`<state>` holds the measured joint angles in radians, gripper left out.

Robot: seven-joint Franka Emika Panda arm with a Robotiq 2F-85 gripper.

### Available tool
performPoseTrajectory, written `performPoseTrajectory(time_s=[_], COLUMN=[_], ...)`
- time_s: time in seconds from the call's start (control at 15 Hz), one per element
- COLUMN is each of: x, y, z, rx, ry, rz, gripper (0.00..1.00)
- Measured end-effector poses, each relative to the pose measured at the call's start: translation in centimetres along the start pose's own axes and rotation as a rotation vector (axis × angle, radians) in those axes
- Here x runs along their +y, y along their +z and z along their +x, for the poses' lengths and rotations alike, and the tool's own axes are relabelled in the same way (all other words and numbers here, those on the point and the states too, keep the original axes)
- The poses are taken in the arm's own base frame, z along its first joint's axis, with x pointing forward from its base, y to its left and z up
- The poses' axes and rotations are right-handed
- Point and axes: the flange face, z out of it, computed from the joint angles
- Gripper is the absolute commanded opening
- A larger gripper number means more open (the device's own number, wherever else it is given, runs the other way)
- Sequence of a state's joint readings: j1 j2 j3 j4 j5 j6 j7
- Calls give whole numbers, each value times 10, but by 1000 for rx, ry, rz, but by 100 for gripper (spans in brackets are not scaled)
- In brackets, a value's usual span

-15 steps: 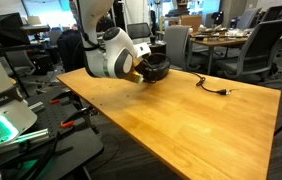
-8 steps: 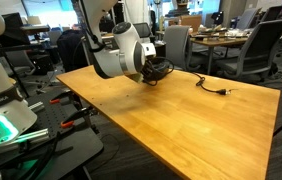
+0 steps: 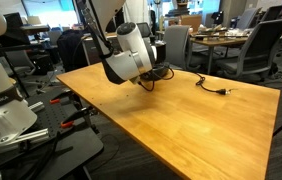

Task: Put the pot on the stove, cover it with the lid then turn the stove on

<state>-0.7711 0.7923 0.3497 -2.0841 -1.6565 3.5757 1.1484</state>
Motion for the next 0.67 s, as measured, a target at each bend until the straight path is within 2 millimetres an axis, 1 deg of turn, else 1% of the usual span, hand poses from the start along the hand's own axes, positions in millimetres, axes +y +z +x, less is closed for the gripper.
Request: performPoseTrajectory(time_s=[0.07, 0.13, 0.2, 0.27, 0.4, 0.53, 0.6, 0.67], x=[0, 0, 0, -2, -9, -14, -14, -14], y=[-1, -1, -2, 0, 4, 4, 2, -2], z=[-1, -2, -4, -11, -20, -18, -15, -11], rx=[-7, -17, -29, -58, -96, -97, -91, -84], ry=[21, 42, 55, 59, 50, 35, 29, 22], rz=[10, 21, 30, 39, 57, 60, 56, 50], gripper=[38, 61, 63, 64, 79, 95, 99, 100])
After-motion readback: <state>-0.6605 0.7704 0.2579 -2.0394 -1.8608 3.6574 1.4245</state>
